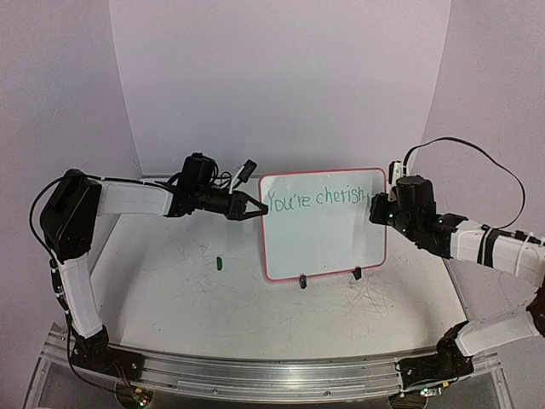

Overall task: Write a sentence on the whiteboard
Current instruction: Pick up the sentence from the whiteboard.

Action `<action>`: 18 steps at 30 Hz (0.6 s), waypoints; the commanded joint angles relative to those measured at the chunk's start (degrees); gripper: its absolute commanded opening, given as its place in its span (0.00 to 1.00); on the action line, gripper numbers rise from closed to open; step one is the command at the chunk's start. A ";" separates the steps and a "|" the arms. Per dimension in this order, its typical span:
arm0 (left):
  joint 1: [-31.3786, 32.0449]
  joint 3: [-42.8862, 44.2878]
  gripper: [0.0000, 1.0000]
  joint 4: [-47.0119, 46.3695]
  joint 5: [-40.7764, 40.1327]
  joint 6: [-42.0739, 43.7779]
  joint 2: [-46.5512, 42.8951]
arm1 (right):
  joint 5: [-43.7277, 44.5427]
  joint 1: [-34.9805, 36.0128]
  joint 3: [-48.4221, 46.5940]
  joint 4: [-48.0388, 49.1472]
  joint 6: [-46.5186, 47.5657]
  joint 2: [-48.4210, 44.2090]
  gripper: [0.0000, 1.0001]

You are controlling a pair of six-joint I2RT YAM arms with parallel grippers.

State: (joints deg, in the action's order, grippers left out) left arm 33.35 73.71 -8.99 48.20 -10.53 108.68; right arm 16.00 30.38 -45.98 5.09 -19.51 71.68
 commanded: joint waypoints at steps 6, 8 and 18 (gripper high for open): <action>-0.03 -0.32 0.00 0.82 -2.94 3.13 -1.64 | -1.65 -0.47 -2.80 3.28 2.28 1.52 0.00; -0.04 -0.32 0.00 0.82 -2.95 3.15 -1.63 | -2.19 -0.46 -2.69 3.33 2.21 1.69 0.00; -0.04 -0.24 0.00 0.82 -2.99 3.13 -1.72 | -4.07 -0.48 0.97 2.64 0.59 -0.28 0.00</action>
State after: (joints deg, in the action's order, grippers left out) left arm 33.43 73.71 -8.99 47.92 -10.74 108.68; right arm 13.82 30.13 -46.41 6.77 -18.31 72.17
